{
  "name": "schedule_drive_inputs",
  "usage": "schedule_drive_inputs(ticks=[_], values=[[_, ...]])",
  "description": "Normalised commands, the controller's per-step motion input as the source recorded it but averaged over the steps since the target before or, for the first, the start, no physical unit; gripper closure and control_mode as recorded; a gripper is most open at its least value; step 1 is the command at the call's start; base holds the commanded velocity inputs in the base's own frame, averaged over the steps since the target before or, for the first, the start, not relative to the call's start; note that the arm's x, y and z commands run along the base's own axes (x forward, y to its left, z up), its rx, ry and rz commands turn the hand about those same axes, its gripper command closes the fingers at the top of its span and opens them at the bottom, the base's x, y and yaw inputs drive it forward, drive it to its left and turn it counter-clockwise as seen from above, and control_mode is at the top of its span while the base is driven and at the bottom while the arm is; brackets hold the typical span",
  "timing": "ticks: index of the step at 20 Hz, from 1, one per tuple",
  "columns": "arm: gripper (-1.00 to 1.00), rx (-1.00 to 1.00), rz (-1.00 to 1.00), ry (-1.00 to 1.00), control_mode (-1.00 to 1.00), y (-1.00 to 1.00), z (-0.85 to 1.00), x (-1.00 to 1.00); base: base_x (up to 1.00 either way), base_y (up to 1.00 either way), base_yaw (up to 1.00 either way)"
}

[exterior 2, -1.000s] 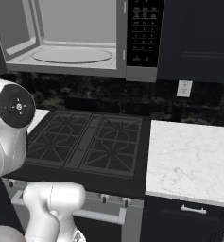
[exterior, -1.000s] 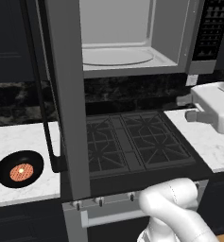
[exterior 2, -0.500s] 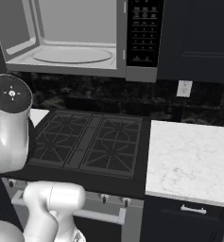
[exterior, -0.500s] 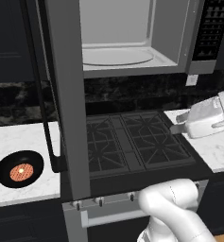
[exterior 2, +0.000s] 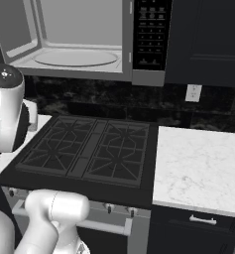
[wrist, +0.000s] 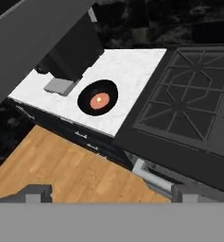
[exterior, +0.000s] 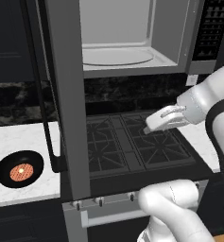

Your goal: Open the microwave, place the bowl with waffle inside the microwave, then close the microwave door and turn it on.

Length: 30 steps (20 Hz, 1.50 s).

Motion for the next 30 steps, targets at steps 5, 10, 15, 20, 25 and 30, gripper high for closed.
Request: schedule_drive_inputs(ticks=[5, 10, 15, 20, 25, 30], values=[[-1.0, 0.0, -0.13, 0.29, -1.0, 0.01, -0.59, 0.04, 0.0, 0.0, 0.0], [-1.0, 0.0, -0.06, 0.11, -1.0, 0.15, -0.5, 0.06, 0.0, 0.0, 0.0], [-1.0, 0.0, 0.0, 0.0, -1.0, 0.42, -0.47, 0.24, 0.0, 0.0, 0.0], [-1.0, 0.0, -0.01, 0.01, -1.0, 0.64, -0.42, 0.51, 0.0, 0.0, 0.0], [-1.0, 0.0, -0.08, 0.04, -1.0, 0.4, -0.27, 0.57, 0.0, 0.0, 0.0], [-1.0, 0.01, -0.05, 0.07, -1.0, 0.22, -0.35, 0.56, 0.0, 0.0, 0.0]])
